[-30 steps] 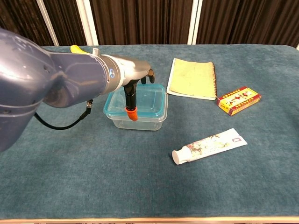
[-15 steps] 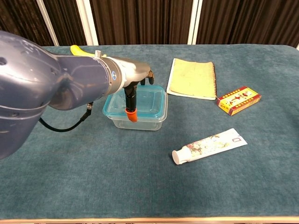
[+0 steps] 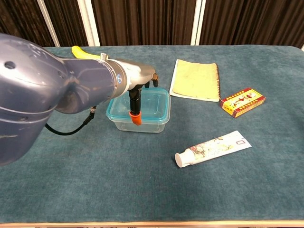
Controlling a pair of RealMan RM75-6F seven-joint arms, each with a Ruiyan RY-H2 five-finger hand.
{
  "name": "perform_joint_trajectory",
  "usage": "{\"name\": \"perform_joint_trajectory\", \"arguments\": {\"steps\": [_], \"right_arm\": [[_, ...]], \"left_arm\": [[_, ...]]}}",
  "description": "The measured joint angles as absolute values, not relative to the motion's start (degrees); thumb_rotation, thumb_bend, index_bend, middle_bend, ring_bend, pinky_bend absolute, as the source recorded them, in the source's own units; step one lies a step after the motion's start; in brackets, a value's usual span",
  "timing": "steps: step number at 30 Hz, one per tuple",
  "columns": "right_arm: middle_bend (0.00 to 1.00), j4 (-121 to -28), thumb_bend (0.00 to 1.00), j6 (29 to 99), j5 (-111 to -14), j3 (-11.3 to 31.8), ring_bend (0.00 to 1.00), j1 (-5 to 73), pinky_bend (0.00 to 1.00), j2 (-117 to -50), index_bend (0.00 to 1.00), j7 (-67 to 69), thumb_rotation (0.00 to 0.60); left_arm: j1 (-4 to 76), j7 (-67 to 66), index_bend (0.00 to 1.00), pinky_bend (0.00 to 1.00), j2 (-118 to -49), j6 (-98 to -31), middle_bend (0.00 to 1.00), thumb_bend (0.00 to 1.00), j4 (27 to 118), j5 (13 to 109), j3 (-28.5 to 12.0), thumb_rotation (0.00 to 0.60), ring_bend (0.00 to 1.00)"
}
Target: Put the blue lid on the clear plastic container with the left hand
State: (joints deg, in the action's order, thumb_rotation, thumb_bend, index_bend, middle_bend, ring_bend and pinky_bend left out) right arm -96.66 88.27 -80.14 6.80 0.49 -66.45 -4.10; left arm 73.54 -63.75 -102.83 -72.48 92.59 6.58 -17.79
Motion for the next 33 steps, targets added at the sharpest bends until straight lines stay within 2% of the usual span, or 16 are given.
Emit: {"name": "perform_joint_trajectory", "arguments": {"steps": [33], "right_arm": [[0.01,-96.7,0.27,88.2,-80.0,6.9,0.03,0.5,0.00,-66.4,0.09,-4.0,0.600]], "left_arm": [[72.8,-65.6,0.14,0.00,-104.4,-73.1,0.25,0.20,91.5,7.3,-19.1,0.600,0.00]]}}
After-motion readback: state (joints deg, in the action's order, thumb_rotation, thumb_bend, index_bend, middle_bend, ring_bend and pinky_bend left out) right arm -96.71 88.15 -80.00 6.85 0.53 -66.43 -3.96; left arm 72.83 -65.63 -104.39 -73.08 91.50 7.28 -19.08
